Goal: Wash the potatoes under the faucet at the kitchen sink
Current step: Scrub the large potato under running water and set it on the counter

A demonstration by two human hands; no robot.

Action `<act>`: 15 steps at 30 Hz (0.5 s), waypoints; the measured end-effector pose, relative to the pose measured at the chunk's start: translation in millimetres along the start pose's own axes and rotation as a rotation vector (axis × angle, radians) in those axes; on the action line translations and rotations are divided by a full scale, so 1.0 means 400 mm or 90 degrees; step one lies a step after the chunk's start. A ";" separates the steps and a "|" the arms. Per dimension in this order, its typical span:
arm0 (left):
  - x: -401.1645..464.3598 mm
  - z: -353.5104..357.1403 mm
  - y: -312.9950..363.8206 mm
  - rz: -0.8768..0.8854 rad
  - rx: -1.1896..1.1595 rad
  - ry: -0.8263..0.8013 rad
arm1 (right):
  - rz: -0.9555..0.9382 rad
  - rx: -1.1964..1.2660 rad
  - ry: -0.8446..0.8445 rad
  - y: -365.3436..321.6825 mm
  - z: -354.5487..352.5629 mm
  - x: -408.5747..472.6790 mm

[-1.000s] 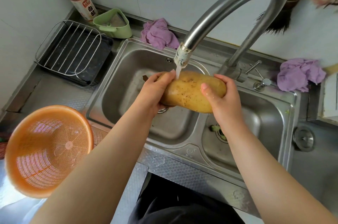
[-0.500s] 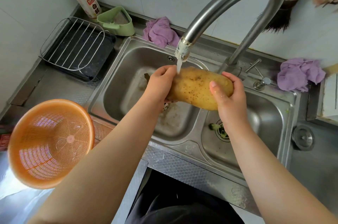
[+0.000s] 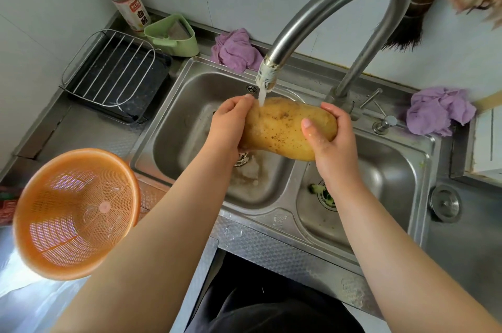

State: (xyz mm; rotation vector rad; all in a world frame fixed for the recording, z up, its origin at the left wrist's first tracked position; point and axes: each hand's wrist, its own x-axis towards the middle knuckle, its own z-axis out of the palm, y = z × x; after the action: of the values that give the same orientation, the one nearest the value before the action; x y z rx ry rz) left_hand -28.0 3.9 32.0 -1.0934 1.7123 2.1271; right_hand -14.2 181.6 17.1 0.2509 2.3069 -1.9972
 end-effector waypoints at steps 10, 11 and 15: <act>-0.007 -0.016 0.001 0.018 0.017 -0.055 | -0.012 -0.052 -0.006 -0.006 0.007 0.010; -0.006 -0.006 0.006 0.015 0.031 -0.017 | -0.014 -0.057 -0.010 -0.004 0.009 0.006; 0.001 -0.018 0.021 0.049 0.196 -0.027 | 0.010 -0.037 -0.002 -0.002 0.010 0.001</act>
State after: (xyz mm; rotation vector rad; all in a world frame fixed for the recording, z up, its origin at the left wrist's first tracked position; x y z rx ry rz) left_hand -30.1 -5.1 37.7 -0.9038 2.0054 1.8291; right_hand -14.9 177.7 17.1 0.2616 2.3490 -1.9187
